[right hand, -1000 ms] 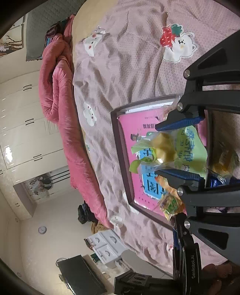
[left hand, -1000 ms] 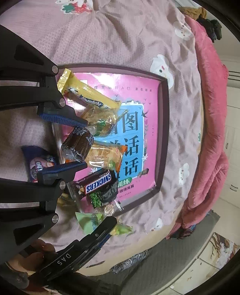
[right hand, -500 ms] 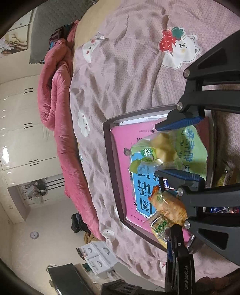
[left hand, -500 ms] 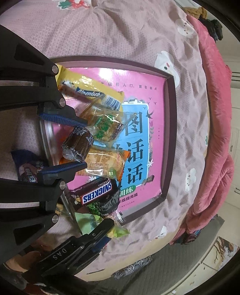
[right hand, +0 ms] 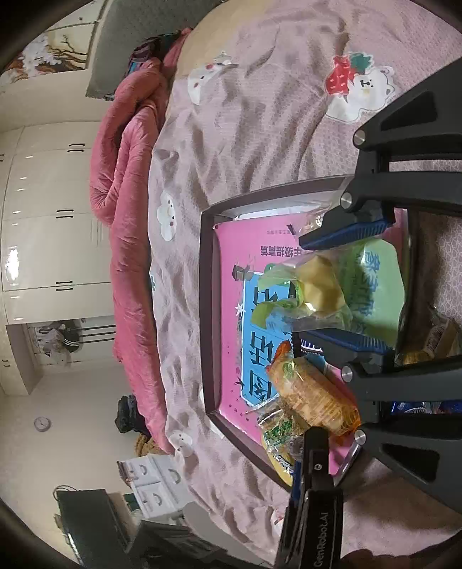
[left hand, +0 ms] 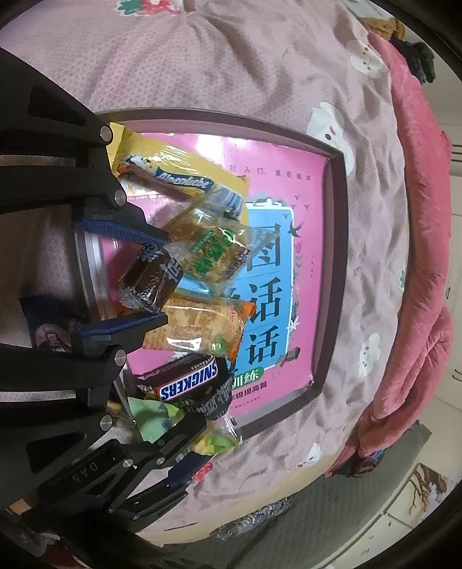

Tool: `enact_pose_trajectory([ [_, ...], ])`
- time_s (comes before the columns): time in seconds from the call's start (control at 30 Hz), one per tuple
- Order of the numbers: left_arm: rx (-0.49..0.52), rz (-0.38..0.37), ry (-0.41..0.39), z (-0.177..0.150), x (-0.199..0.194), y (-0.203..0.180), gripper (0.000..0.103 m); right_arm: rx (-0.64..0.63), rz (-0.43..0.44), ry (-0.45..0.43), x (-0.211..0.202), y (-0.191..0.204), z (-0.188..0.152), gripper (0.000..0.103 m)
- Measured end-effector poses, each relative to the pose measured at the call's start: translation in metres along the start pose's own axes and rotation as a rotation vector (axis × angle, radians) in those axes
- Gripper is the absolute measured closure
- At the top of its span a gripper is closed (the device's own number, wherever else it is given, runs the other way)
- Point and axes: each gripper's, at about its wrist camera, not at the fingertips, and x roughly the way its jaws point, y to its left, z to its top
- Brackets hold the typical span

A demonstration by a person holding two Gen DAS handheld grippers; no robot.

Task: Organize snacks
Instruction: 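Carry the chocolate roll and cake bag up over the tray with both grippers, then lower both snacks into the tray and open both grippers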

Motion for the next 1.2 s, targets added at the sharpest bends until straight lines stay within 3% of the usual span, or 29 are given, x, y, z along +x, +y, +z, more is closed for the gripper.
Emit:
enact_pose_trajectory([
  [1.2,-0.015,0.015,-0.004,-0.004,-0.004,0.008,0.063,0.08,0.022,-0.046,-0.024,-0.013,-0.002,0.044],
])
